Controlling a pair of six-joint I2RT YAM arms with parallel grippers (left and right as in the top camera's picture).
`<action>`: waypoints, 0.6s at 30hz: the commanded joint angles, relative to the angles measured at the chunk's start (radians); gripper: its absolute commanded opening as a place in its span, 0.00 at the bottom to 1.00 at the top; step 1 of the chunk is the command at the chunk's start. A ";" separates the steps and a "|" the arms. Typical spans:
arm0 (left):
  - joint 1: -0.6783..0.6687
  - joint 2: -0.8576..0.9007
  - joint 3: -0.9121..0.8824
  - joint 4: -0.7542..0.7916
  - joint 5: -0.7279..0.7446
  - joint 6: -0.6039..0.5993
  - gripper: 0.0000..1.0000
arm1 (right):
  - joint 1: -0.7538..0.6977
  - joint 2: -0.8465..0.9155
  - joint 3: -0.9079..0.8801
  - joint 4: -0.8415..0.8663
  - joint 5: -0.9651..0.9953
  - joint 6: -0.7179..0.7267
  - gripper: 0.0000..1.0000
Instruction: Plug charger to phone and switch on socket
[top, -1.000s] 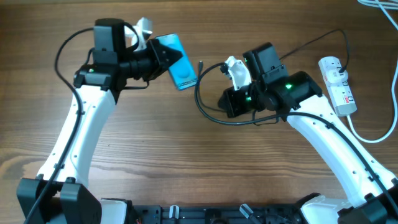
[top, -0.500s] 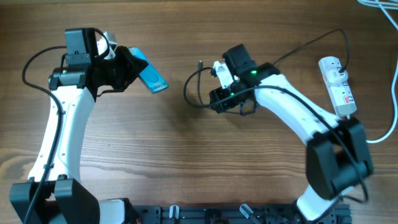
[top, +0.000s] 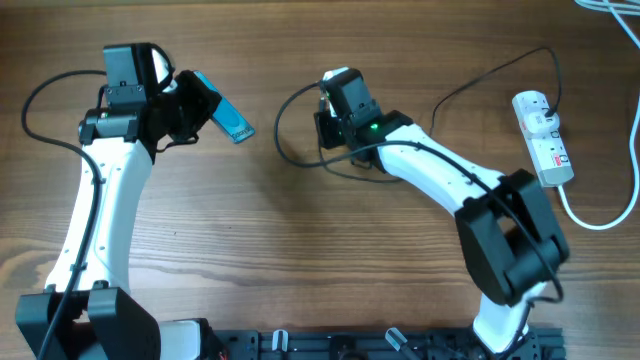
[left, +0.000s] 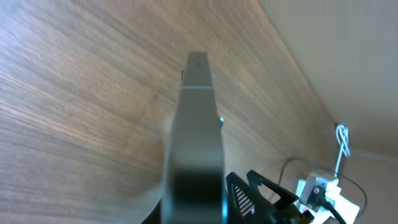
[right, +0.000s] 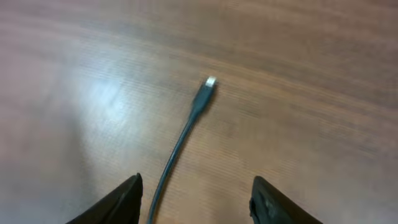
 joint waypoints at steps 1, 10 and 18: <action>0.005 -0.003 0.001 0.029 -0.050 0.012 0.04 | 0.001 0.098 0.063 0.043 0.061 0.016 0.57; -0.006 -0.003 0.001 -0.014 -0.049 0.013 0.04 | 0.037 0.220 0.066 0.136 0.022 0.121 0.56; -0.006 -0.003 0.001 -0.148 -0.035 0.013 0.04 | 0.097 0.259 0.071 -0.161 0.049 0.096 0.27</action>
